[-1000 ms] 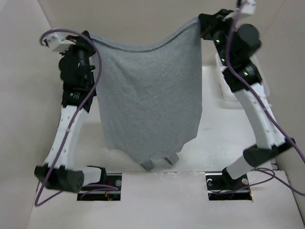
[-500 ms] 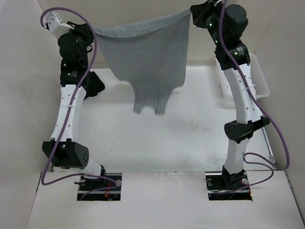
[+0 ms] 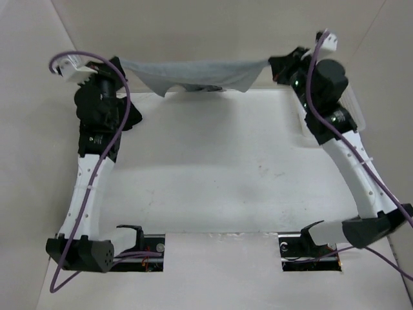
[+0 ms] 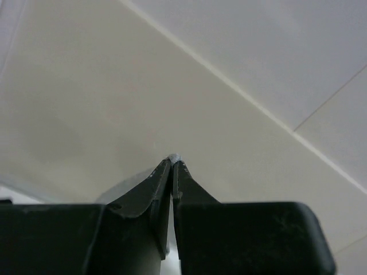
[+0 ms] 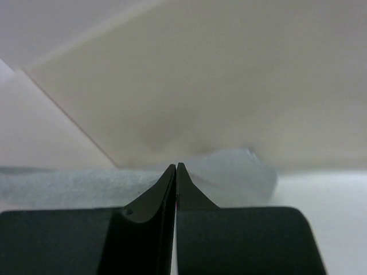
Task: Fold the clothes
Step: Flatten the tank top out
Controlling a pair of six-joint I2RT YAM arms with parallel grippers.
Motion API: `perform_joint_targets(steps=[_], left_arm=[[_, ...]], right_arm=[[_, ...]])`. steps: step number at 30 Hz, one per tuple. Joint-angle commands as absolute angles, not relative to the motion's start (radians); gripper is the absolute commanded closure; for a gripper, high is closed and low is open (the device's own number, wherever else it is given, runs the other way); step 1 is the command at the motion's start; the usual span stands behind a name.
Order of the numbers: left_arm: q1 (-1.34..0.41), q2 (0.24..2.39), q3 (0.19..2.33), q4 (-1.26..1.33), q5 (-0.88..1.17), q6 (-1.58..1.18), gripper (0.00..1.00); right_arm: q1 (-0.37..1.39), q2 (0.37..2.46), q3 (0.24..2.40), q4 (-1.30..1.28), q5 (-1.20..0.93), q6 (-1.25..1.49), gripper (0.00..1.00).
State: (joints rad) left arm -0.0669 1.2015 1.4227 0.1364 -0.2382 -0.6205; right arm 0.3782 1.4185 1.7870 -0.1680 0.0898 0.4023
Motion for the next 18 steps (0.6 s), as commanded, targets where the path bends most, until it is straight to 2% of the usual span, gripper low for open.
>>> perform_joint_targets(steps=[1,5,9,14,18], left_arm=[[-0.113,1.067,1.211,0.182,-0.284,-0.617,0.98],[-0.180,0.824,0.898,0.180,-0.330,-0.632,0.97],[-0.241,0.576,0.686,0.045,-0.348,-0.681,0.97],[-0.332,0.347,0.505,-0.213,-0.383,-0.767,0.98],[-0.354,0.233,0.465,-0.438,-0.397,-0.834,0.98]], right_arm=[[0.436,1.257,1.503,-0.046,0.146,0.431,0.97],[0.563,1.025,1.164,-0.034,0.283,0.428,0.98],[0.691,0.812,0.942,-0.132,0.418,0.454,0.98],[0.816,0.612,0.711,-0.328,0.430,0.636,0.99],[0.965,0.502,0.569,-0.472,0.403,0.825,1.00]])
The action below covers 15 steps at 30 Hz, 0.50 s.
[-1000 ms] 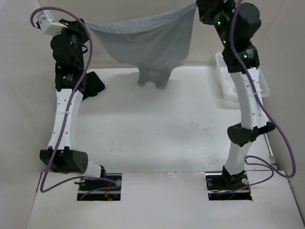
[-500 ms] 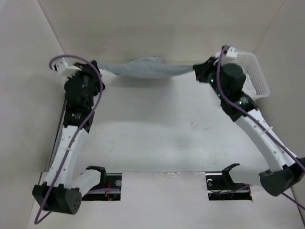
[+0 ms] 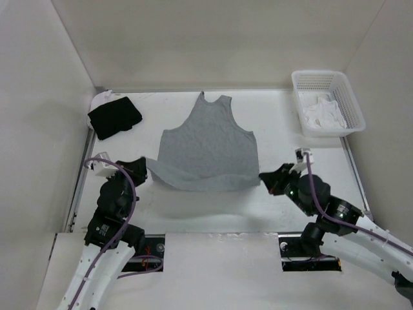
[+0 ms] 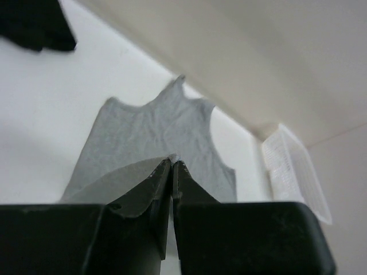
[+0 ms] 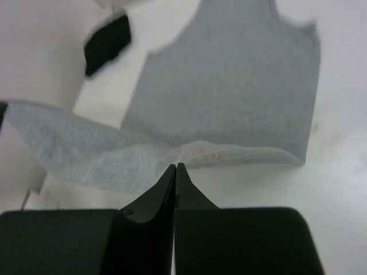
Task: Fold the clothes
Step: Flatten the tank top out, then fold the tank top
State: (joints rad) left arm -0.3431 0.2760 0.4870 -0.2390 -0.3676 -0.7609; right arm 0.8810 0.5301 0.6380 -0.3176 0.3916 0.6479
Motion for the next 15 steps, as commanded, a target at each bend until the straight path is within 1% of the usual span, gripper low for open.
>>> perform_joint_targets(steps=[1,3,6,9,10,12,15], left_arm=[[-0.355,0.212,0.472,-0.486,-0.397,-0.850,0.98],[-0.357,0.183,0.497,-0.563,-0.400,-0.870,0.98],[-0.351,0.161,0.531,-0.652,-0.411,-0.899,0.98],[-0.332,0.156,0.517,-0.643,-0.425,-0.907,0.98],[-0.328,0.175,0.505,-0.614,-0.425,-0.905,0.98],[-0.324,0.256,0.483,-0.493,-0.410,-0.891,0.98],[-0.323,0.478,0.479,-0.220,-0.416,-0.845,0.98]], right_arm=[[1.014,0.483,0.560,-0.503,0.405,0.859,1.00],[1.111,0.459,0.564,-0.552,0.437,0.916,1.00],[1.234,0.475,0.610,-0.607,0.500,0.959,1.00],[1.269,0.530,0.640,-0.598,0.566,0.937,0.99],[1.245,0.552,0.643,-0.579,0.574,0.911,0.99],[1.127,0.630,0.643,-0.485,0.539,0.817,0.99],[0.893,0.750,0.638,-0.275,0.396,0.691,0.99]])
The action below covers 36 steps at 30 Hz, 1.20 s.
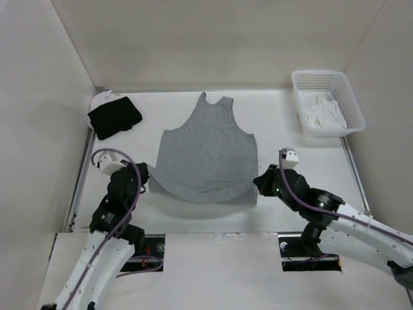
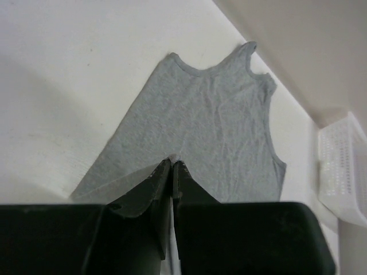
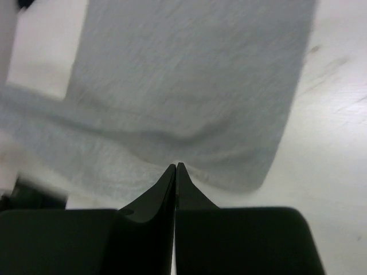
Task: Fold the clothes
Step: Fold the tank top
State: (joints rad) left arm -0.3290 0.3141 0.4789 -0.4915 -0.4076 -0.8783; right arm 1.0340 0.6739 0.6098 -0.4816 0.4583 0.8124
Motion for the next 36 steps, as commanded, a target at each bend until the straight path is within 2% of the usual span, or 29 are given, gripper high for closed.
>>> perform_joint_targets(steps=[1,5,9,16,19,20,22,24,25,27,29,30,31,34,36], left_arm=[[-0.311,0.573,0.498,-0.119,-0.413,-0.824,0.98],[-0.240,0.961,0.641,0.188,-0.402,-0.779,0.99],[-0.171,1.272,0.835,0.337,-0.385,-0.798,0.99],[-0.122,1.754,1.305,0.367,-0.321,-0.784,0.99],[-0.113,1.967,1.530,0.316,-0.302,-0.769,0.93],[-0.111,2.029,1.589,0.302,-0.290,-0.764,0.85],[-0.102,2.104,1.656,0.263,-0.240,-0.770,0.68],[-0.099,2.093,1.619,0.261,-0.222,-0.778,0.61],[-0.097,2.056,1.559,0.276,-0.227,-0.781,0.59],[-0.103,1.923,1.360,0.345,-0.248,-0.784,0.59],[-0.117,1.802,1.170,0.420,-0.277,-0.787,0.60],[-0.128,1.737,1.067,0.449,-0.290,-0.788,0.60],[-0.136,1.676,0.966,0.472,-0.301,-0.802,0.61],[-0.140,1.545,0.732,0.497,-0.301,-0.870,0.61],[-0.122,1.508,0.629,0.503,-0.238,-0.909,0.60]], right_arm=[[0.805,0.794,0.641,-0.191,0.346,0.655,1.00],[0.531,1.010,0.756,0.036,0.177,0.612,1.00],[0.388,1.245,0.945,0.135,0.124,0.606,1.00],[0.225,1.773,1.443,0.170,0.048,0.635,1.00],[0.199,1.964,1.650,0.123,0.038,0.666,0.97],[0.194,2.020,1.711,0.103,0.040,0.672,0.92],[0.192,2.081,1.778,0.065,0.044,0.683,0.70],[0.196,2.060,1.740,0.063,0.064,0.683,0.51],[0.197,2.033,1.700,0.074,0.081,0.680,0.46],[0.200,1.958,1.604,0.101,0.115,0.672,0.45],[0.220,1.881,1.504,0.127,0.121,0.672,0.47],[0.235,1.834,1.436,0.141,0.129,0.667,0.51],[0.252,1.789,1.364,0.161,0.135,0.672,0.59],[0.309,1.675,1.171,0.227,0.156,0.683,0.92],[0.338,1.614,1.076,0.241,0.147,0.707,0.97]])
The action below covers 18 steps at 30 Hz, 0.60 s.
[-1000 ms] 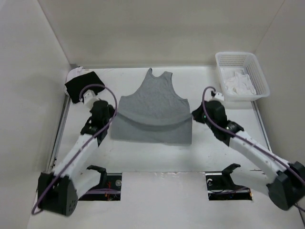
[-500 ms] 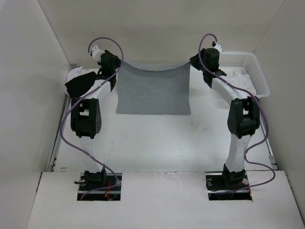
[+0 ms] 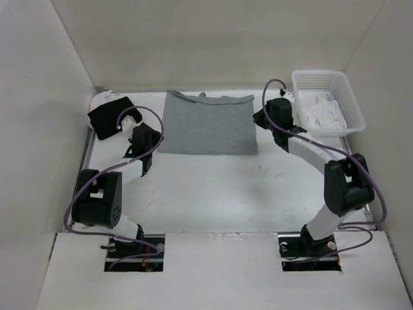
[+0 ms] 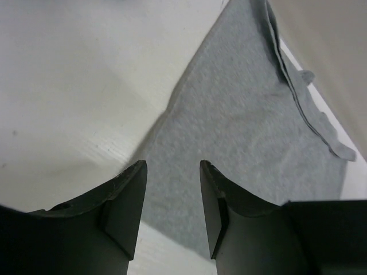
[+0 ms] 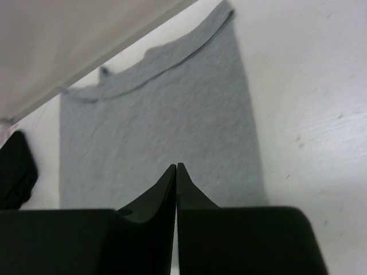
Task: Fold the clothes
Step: Fold the tank top
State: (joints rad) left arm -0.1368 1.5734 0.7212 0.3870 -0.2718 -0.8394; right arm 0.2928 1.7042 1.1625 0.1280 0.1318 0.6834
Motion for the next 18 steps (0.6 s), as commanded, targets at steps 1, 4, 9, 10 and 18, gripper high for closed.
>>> perform_joint_targets(steps=[1,4,9,10,18], left_arm=[[-0.105,1.503,0.591,0.518,-0.204,-0.935,0.59],[-0.073,1.555,0.539,0.619,-0.120,-0.982,0.58],[-0.039,1.678,0.549,0.702,0.012,-1.051,0.60],[-0.036,1.684,0.542,0.710,0.017,-1.061,0.62],[-0.034,1.649,0.489,0.683,-0.021,-1.080,0.70]], right_arm=[[0.355,1.583,1.033,0.247,0.144,0.715,0.97],[0.402,1.508,0.932,0.259,0.152,0.713,0.91],[0.433,1.402,0.795,0.261,0.161,0.701,0.74],[0.433,1.385,0.764,0.262,0.170,0.704,0.67],[0.366,1.469,0.676,0.302,0.195,0.772,0.49]])
